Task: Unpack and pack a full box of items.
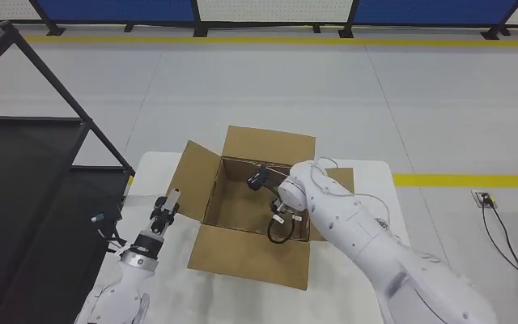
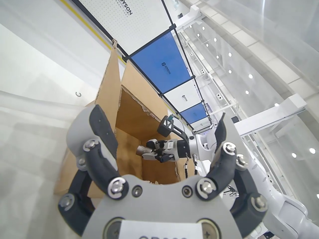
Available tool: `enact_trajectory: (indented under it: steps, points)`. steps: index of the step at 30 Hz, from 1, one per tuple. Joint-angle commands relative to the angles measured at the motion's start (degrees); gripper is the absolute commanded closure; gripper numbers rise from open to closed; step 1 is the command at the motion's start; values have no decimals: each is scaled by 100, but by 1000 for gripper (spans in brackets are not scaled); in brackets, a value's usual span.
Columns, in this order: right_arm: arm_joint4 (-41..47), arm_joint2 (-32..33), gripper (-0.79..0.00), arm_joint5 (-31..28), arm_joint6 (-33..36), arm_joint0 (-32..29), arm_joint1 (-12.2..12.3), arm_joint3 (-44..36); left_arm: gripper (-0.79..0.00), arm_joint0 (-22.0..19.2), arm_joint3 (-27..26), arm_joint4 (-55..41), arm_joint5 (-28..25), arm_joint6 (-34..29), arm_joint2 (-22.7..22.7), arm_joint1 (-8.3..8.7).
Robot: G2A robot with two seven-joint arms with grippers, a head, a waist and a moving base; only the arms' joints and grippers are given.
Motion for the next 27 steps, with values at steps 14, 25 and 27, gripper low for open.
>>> enact_trajectory:
  steps: [14,25,27]
  points:
    - [-302,-339,0,-391,730,201,-759,1125,-785,134,-70,-37,-126,34,-109,-25]
    - [-266,-272,-256,-494,342,224,-1052,1804,-785,194,-85,-33,-194,2,-154,-42]
    - [-268,-256,-289,-523,283,238,-1078,1877,-785,194,-84,-33,-205,-9,-155,-45]
